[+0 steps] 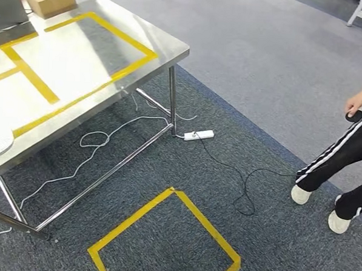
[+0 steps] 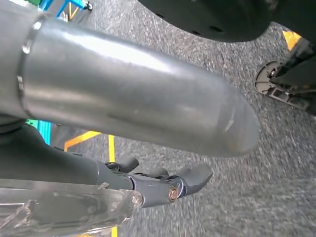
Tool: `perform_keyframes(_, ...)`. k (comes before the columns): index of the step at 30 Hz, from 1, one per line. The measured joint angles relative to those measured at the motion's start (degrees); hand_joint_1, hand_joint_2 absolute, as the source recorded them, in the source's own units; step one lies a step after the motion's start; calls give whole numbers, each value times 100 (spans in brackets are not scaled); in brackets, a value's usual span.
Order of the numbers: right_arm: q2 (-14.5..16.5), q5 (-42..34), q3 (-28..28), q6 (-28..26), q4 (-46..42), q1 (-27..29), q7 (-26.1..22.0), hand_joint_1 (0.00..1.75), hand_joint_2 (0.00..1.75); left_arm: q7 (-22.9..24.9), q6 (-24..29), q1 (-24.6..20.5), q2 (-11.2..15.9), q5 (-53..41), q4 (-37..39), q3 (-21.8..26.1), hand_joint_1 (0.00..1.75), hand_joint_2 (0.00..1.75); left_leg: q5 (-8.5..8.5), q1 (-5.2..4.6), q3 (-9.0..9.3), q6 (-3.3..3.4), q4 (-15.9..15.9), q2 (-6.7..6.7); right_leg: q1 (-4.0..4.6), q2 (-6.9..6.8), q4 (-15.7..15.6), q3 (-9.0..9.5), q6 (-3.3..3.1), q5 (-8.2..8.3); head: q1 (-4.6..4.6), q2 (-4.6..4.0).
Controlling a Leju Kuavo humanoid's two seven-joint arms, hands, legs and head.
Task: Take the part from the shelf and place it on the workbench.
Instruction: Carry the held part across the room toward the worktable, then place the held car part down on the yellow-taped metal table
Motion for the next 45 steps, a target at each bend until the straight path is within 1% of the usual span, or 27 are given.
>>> perform_keyframes(2, 0, 0, -3, 1, 1, -8, -1, 0, 0, 0, 2, -13, 7, 0, 0, 1, 175, 175, 14, 19, 3, 75, -10, -139, -24, 223, 165, -64, 63, -130, 19, 0)
perform_keyframes(4, 0, -1, -9, 2, 2, -2, -1, 0, 0, 1, 3, -41, 2, 0, 0, -8, 175, 175, 15, 29, 4, 129, -15, -277, -38, 579, 805, -378, 90, -436, 45, 0)
perform_keyframes(6, 0, -3, -14, 5, 3, 24, 0, 0, 0, 7, 4, -41, -12, 2, 0, -22, 175, 175, 10, 14, 2, 155, -13, -434, -34, 702, 1514, -778, 72, -660, 52, 0)
perform_keyframes(7, 0, -3, -16, 7, 4, 36, 0, 0, 0, 14, 4, -29, -15, 4, 0, -25, 175, 175, 8, 5, 4, 160, -12, -519, -31, 721, 1628, -875, 52, -629, 52, 0)
perform_keyframes(9, 0, -4, -17, 7, 4, 41, 1, 0, 0, 34, 4, -10, -17, 10, -2, -23, 175, 175, 7, -1, 12, 158, -10, -690, -28, 793, 1221, -755, -7, -283, 52, 0)
perform_keyframes(11, -2, -4, -19, 8, 4, 33, 1, 0, 0, 51, 4, -8, -16, 14, -4, -21, 175, 175, 2, 5, 6, 137, -1, -850, -52, 1096, 470, -434, -56, 63, 48, 0)
perform_keyframes(13, -4, -4, -20, 10, 4, 27, 1, 0, 0, 66, 5, 2, -10, 16, -6, -17, 175, 175, 14, 31, -32, 75, 2, -1000, -65, 1305, 97, -247, -64, 150, 45, 0)
perform_keyframes(15, 0, -4, -20, 15, 4, 21, 1, 0, 0, 75, 7, 39, 11, 18, -7, -7, 175, 175, 49, 64, -68, -8, -25, -1150, -54, 1197, 60, -210, -81, 149, 47, 0)
perform_keyframes(16, 1, -5, -20, 19, 4, 19, 1, 0, 0, 79, 7, 63, 27, 20, -8, -1, 175, 175, 39, 64, -88, -41, -11, -1111, -56, 1120, 43, -199, -108, 159, 42, 0)
perform_keyframes(18, 2, -6, -20, 23, 3, 16, 1, 0, 0, 85, 5, 69, 50, 26, -11, 6, 175, 175, -156, 37, -247, -88, 295, -785, -68, 954, 1, -174, -169, 174, 20, 0)
perform_keyframes(19, -1, -7, -21, 23, 3, 17, 1, 0, 0, 87, 4, 66, 51, 30, -13, 5, 175, 175, -331, 27, -404, -104, 620, -566, -59, 870, -6, -167, -192, 170, 11, 0)
perform_keyframes(20, -1, -7, -23, 23, 3, 20, 1, 0, 0, 89, 3, 63, 48, 32, -14, 2, 175, 175, -511, 28, -593, -120, 1003, -440, -50, 785, -7, -165, -212, 161, 7, 0)
perform_keyframes(22, -1, -7, -31, 25, 3, 24, 1, 0, 0, 90, 1, 92, 36, 33, -15, -7, 175, 175, -651, 37, -846, -145, 1508, -365, -40, 616, -7, -159, -223, 141, 7, 0)
perform_keyframes(24, 1, -7, -37, 28, 4, 23, 1, 0, 0, 90, 0, 109, 37, 33, -19, -8, 175, 175, -389, 39, -681, -155, 1212, -304, -39, 450, -6, -132, -209, 115, 7, 0)
perform_keyframes(26, 1, -7, -39, 32, 4, 19, 1, 0, 0, 90, 0, 96, 45, 33, -24, 1, 175, 175, -58, 13, -247, -147, 445, -22, -16, 304, 2, -81, -165, 70, 2, 0)
perform_keyframes(28, 1, -5, -41, 33, 3, 12, -2, 0, 0, 80, 4, 88, 47, 34, -34, 2, 175, 175, 29, -19, -14, -79, 21, 156, 30, 184, 1, -44, -108, 17, 6, 0)
perform_keyframes(30, 0, -2, -42, 33, 2, 1, -12, 0, 0, 21, 24, 107, 46, 33, -49, -7, 175, 175, 11, -25, -6, 16, -19, 31, 53, 45, -30, 17, -58, -23, 13, 0)
perform_keyframes(31, 0, 1, -42, 34, 2, -5, -19, 0, 0, -37, 48, 124, 48, 23, -68, -15, 175, 175, 12, -15, -3, 50, -26, -39, 47, 51, -20, 46, -25, -52, 14, 0)
perform_keyframes(33, 0, 9, -42, 39, 2, -11, -33, 0, 0, -162, 125, 136, 46, -19, -144, -52, 175, 175, 29, 19, 7, 117, -40, -175, 24, 308, 281, -73, 40, -244, 37, 0)
perform_keyframes(35, 1, 15, -40, 49, 3, -5, -43, 0, 0, -232, 195, 146, 36, -66, -259, -130, 175, 175, 33, 33, 3, 156, -41, -313, 5, 632, 1043, -453, 75, -595, 66, 0)
perform_keyframes(36, 2, 17, -40, 53, 4, 3, -44, 0, 0, -246, 218, 155, 22, -83, -315, -182, 175, 175, 34, 31, 1, 164, -39, -393, 4, 694, 1433, -666, 76, -728, 71, 0)
perform_keyframes(37, 2, 18, -39, 56, 4, 10, -44, 0, 0, -250, 228, 165, 10, -95, -360, -232, 175, 175, 33, 28, 1, 165, -38, -476, 6, 717, 1661, -812, 69, -758, 72, 0)
perform_keyframes(38, 2, 20, -39, 57, 4, 15, -43, 0, 0, -250, 233, 173, -1, -105, -398, -275, 175, 175, 32, 25, 4, 166, -37, -560, 8, 732, 1671, -861, 56, -673, 73, 0)
perform_keyframes(40, 1, 21, -39, 56, 4, 14, -43, 0, 0, -249, 240, 181, -9, -111, -460, -346, 175, 175, 29, 29, 15, 158, -35, -725, 2, 851, 1033, -631, 19, -237, 73, 0)
perform_keyframes(42, 0, 21, -39, 54, 4, 8, -44, 0, 0, -257, 258, 179, -8, -111, -511, -393, 175, 175, 24, 28, 4, 121, -23, -879, -36, 1150, 277, -298, -8, 75, 70, 0)
perform_keyframes(44, 0, 26, -39, 51, 4, 5, -44, 0, 0, -312, 307, 177, -7, -119, -558, -433, 175, 175, 45, 44, -33, 49, -27, -1021, -44, 1270, 34, -172, -30, 111, 67, 0)
perform_keyframes(45, 1, 28, -39, 50, 4, 3, -44, 0, 0, -352, 340, 175, -10, -135, -588, -460, 175, 175, 66, 60, -47, 9, -43, -1093, -37, 1191, 28, -157, -51, 121, 68, 0)
